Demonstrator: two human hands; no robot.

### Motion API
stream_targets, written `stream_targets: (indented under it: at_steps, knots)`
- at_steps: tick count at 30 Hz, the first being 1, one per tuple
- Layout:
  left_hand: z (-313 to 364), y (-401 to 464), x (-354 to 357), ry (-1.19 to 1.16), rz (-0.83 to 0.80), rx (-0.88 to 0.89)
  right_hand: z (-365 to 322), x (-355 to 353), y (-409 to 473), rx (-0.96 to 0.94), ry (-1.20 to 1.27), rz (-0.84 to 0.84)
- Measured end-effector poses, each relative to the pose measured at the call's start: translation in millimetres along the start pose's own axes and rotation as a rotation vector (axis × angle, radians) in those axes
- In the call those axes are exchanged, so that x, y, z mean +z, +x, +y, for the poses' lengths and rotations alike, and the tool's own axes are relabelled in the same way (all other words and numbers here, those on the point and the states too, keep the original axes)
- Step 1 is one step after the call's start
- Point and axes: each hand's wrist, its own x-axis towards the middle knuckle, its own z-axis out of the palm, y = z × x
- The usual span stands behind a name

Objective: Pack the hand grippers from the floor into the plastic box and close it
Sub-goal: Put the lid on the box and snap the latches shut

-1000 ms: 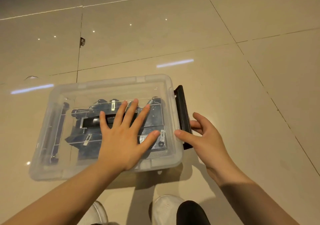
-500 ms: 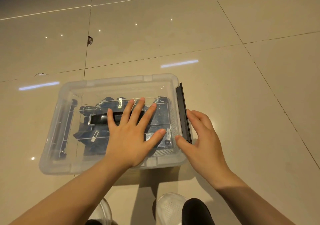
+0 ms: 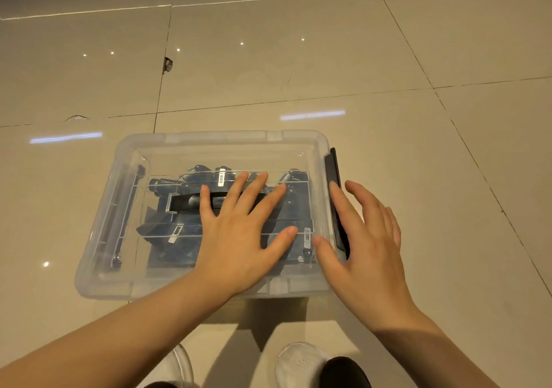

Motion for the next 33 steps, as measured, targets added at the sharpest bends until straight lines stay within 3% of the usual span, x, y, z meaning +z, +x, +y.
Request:
stream_targets:
  at_steps: [4,7,9,11,14,21,25,29,31,33]
  knots:
    - [-22.3,-9.5,-29.2,-0.323,0.099,0.05,-39.4,18.6,11.7,-0.288,0.016,-0.12]
    - [-73.2,-47.7,-45.9,-0.118,0.291,-0.004,-61.5,41.2,18.3,-0.451,-0.091,-0.216]
    - [-103.9,-78.2,-48.9,-0.12,0.384,-0.269,-79.8,56.0,23.6,-0.537,-0.164,-0.254]
    - [-119.2,-98.8,-46.0,-0.269,0.411,-0.607,-103.6,74.5,31.7,-0.65,-0.249,-0.291]
    - [-126.3,-109.3,-35.9,-0.497,0.403,-0.795,-137.1,104.1,44.1,-0.786,-0.313,-0.348]
    - [-128.3,-105.8,-21.5,-0.959,0.492,-0.839,-153.2,128.9,46.1,-0.778,-0.312,-0.432]
    - [-126.4,-105.9,-16.6,-1.048,0.572,-0.841,-155.3,126.2,48.2,-0.767,-0.253,-0.453]
    - [-126.5,-104.3,-24.8,-0.865,0.654,-0.728,-155.3,125.8,50.3,-0.739,-0.169,-0.456]
    - [-127.8,-103.9,-30.4,-0.697,0.64,-0.581,-155.5,125.6,50.4,-0.726,-0.143,-0.455]
    - [-128.0,-103.6,-34.8,-0.676,0.605,-0.529,-156.4,125.7,50.5,-0.719,-0.122,-0.45]
